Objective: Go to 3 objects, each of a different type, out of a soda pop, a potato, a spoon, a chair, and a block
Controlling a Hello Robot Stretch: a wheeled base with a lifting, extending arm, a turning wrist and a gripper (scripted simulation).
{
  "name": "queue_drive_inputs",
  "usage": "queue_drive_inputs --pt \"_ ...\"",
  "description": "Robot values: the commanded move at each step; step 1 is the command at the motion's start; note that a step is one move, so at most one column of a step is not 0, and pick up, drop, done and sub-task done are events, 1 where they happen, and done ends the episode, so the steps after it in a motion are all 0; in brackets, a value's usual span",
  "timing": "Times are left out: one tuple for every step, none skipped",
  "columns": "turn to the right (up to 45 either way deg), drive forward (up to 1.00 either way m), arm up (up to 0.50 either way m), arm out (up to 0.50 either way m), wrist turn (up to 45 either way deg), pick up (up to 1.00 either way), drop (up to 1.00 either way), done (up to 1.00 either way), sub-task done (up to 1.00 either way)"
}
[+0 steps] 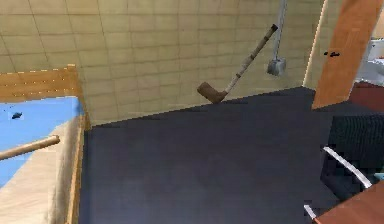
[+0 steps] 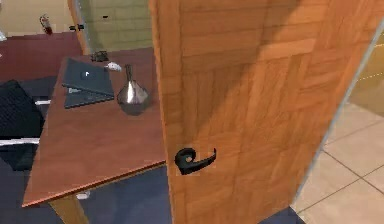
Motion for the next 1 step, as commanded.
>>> queue_drive_inputs --pt "0.0 0.60 0.00 0.00 0.0 0.00 0.00 0.00 0.00"
